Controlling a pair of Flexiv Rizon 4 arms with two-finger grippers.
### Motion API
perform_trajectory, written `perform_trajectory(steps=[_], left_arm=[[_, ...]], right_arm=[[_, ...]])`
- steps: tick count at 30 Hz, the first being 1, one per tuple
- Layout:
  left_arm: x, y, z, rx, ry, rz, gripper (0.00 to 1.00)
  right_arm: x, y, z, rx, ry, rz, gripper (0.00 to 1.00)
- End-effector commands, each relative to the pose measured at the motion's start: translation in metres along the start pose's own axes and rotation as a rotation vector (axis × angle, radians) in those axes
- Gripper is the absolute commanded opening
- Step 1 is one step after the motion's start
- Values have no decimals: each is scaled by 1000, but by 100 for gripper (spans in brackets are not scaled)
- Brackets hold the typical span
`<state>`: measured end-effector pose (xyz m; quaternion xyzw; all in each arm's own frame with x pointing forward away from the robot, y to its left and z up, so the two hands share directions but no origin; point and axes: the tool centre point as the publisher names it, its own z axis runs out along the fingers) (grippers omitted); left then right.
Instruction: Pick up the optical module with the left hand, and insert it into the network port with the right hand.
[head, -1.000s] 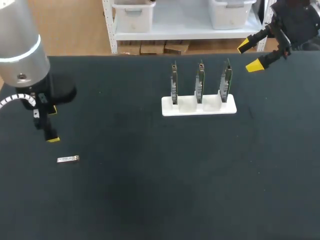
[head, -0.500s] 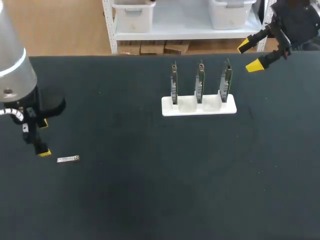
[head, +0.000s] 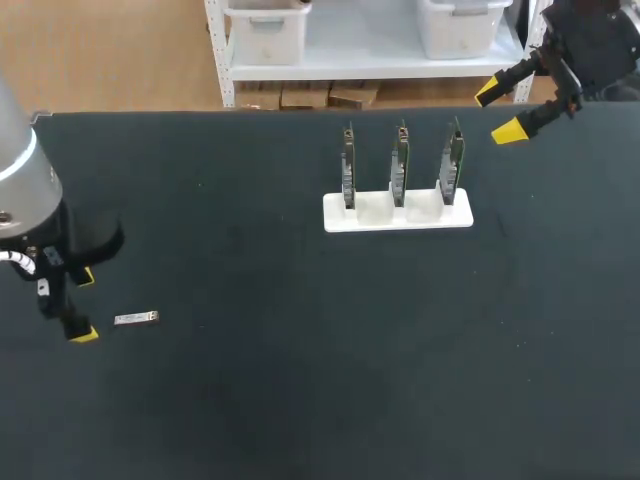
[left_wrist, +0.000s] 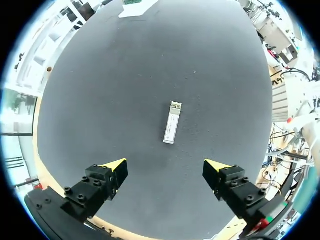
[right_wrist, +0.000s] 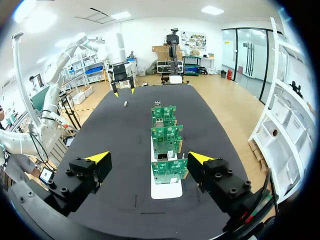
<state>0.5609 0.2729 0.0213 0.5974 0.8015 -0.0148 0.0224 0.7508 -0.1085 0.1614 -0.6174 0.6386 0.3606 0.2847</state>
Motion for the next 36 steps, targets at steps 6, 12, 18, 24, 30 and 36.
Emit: perform_trajectory(steps=[6, 12, 18, 24, 30, 36], left_arm=[[-4, -10, 9, -37, -31, 5, 100], [-3, -12, 11, -31, -45, 11, 100], [-4, -13, 11, -43, -45, 14, 100], [-7, -15, 16, -46, -34, 31, 100], [-13, -15, 26, -62, -6, 40, 100], [-18, -14, 31, -51, 4, 41, 100]], right_arm=[[1, 0, 0, 0, -2, -3, 100], [1, 0, 0, 0, -2, -3, 100], [1, 0, 0, 0, -2, -3, 100], [1, 0, 0, 0, -2, -3, 100], [1, 0, 0, 0, -2, -3, 100], [1, 0, 0, 0, -2, -3, 100]])
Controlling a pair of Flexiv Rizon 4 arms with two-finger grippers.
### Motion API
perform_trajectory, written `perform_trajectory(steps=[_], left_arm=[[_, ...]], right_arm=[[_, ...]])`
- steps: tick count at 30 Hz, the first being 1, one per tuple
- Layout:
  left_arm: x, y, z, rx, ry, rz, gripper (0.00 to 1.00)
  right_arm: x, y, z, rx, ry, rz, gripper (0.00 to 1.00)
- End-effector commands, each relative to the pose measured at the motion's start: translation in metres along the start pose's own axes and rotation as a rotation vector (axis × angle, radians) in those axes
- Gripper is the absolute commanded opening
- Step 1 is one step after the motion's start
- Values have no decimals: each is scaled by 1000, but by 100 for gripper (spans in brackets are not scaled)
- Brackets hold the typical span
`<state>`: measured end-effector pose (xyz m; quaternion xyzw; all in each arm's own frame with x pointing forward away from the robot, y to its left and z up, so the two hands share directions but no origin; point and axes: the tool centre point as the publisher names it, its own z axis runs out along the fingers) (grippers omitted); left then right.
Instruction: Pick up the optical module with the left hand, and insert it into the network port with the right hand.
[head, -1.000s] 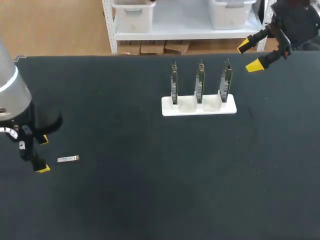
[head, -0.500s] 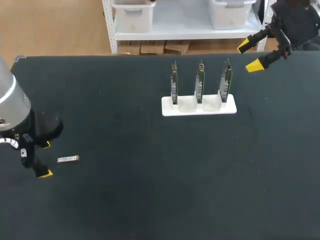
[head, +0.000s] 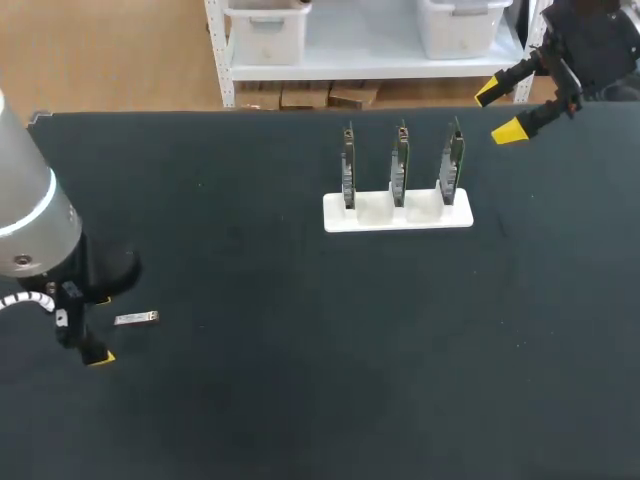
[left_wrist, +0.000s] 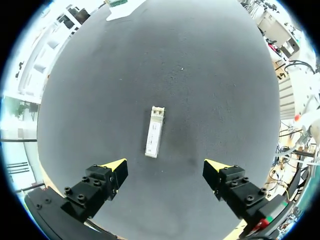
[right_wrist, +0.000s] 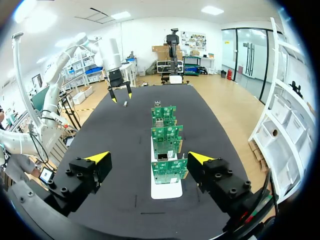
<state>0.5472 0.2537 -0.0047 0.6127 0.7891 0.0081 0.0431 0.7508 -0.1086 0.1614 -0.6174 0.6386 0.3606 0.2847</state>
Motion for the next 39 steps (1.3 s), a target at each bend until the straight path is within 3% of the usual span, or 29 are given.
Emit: perform_trajectory(steps=[1, 16, 29, 39], left_arm=[[-6, 5, 5, 11, 10, 1, 100], [-11, 5, 5, 9, 14, 34, 100], [-16, 9, 10, 92, 32, 76, 100], [-19, 9, 12, 93, 42, 75, 100]], right_arm=[[1, 0, 0, 0, -2, -3, 100], [1, 0, 0, 0, -2, -3, 100], [1, 0, 0, 0, -2, -3, 100], [1, 0, 0, 0, -2, -3, 100]])
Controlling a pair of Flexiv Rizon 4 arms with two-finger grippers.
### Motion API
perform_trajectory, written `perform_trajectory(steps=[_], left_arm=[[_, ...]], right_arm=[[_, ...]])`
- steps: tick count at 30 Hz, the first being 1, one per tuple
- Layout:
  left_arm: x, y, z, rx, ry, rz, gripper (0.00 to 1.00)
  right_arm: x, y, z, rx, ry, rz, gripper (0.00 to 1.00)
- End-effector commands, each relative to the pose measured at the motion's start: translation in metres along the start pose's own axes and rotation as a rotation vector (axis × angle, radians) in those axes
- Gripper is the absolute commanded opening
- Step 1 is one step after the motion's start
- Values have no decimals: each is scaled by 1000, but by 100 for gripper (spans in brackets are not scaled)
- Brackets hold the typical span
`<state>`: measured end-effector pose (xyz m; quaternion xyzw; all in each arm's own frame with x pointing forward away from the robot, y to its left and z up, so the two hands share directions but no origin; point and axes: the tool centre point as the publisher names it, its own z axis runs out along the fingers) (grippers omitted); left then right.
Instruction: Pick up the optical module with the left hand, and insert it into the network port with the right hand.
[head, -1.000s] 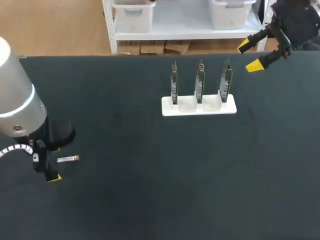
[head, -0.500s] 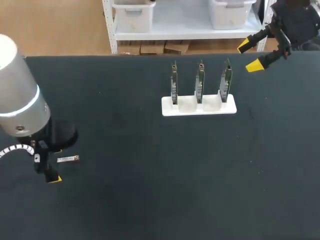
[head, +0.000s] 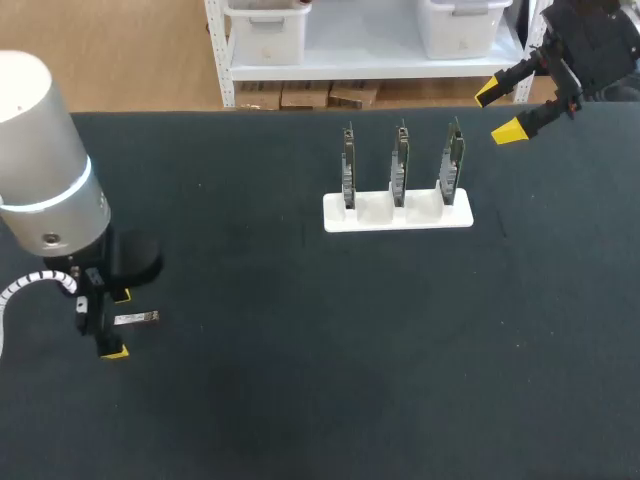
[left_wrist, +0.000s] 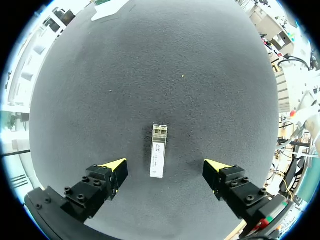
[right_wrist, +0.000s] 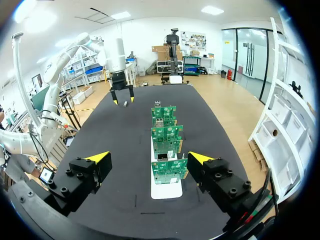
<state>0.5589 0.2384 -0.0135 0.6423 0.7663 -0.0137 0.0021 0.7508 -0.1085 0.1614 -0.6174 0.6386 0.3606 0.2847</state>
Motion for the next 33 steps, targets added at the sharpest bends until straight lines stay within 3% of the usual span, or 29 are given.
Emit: perform_trajectory(steps=[1, 32, 33], left_arm=[[-2, 2, 2, 7, 6, 1, 100], [-2, 2, 5, 11, 19, -19, 100], [-2, 2, 5, 15, 17, -21, 85]], right_arm=[[1, 0, 0, 0, -2, -3, 100], [1, 0, 0, 0, -2, -3, 100], [1, 0, 0, 0, -2, -3, 100]])
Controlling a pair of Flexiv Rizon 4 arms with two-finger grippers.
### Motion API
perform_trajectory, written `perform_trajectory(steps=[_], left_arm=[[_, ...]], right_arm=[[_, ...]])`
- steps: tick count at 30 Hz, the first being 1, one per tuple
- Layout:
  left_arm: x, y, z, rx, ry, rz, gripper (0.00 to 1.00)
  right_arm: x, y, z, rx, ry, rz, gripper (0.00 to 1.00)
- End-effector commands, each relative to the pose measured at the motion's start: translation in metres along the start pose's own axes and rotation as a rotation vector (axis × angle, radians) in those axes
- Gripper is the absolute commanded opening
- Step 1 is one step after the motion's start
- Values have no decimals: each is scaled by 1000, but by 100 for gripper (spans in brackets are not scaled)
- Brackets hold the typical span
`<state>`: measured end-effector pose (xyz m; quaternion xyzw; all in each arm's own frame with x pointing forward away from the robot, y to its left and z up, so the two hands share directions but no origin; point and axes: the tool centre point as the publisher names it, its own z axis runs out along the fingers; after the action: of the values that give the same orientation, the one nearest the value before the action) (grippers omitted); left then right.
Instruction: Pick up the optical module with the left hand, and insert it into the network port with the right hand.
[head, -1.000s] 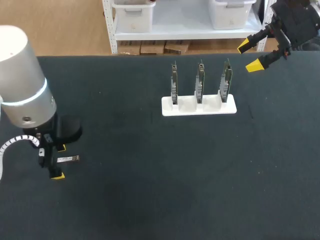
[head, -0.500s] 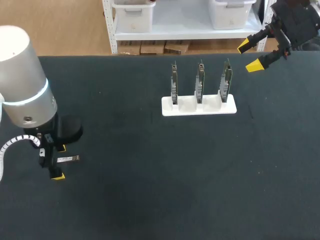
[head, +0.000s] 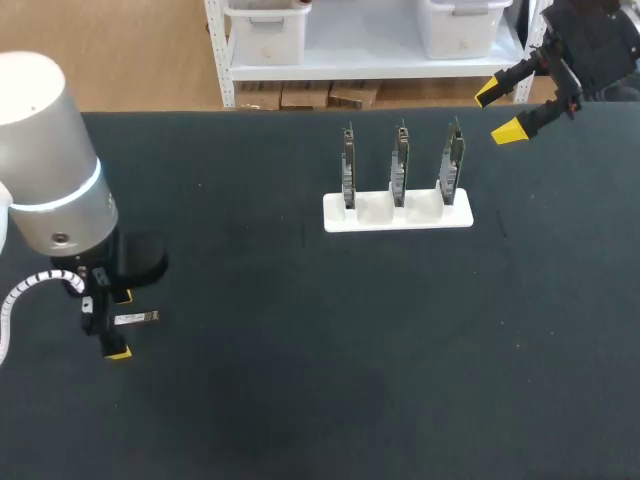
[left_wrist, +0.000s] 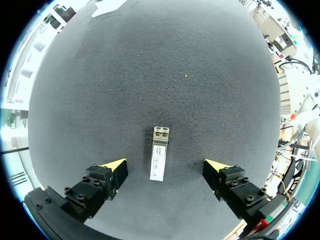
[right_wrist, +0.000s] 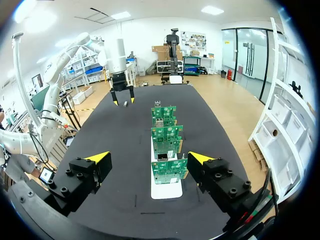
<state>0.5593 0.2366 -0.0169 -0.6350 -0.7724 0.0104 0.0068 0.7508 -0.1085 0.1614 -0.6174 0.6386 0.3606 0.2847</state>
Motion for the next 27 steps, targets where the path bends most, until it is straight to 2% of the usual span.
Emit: perform_trajectory(steps=[1, 2, 3, 22, 27], left_arm=[[0, 2, 2, 11, -3, -2, 48], [0, 2, 2, 12, -3, -3, 18], [0, 2, 2, 15, -3, -5, 0], [6, 5, 6, 54, -3, -30, 0], [9, 6, 4, 64, -43, -32, 0]], right_arm=[[1, 0, 0, 0, -2, -3, 100], [1, 0, 0, 0, -2, -3, 100], [1, 0, 0, 0, -2, -3, 100], [1, 0, 0, 0, -2, -3, 100], [1, 0, 0, 0, -2, -3, 100]])
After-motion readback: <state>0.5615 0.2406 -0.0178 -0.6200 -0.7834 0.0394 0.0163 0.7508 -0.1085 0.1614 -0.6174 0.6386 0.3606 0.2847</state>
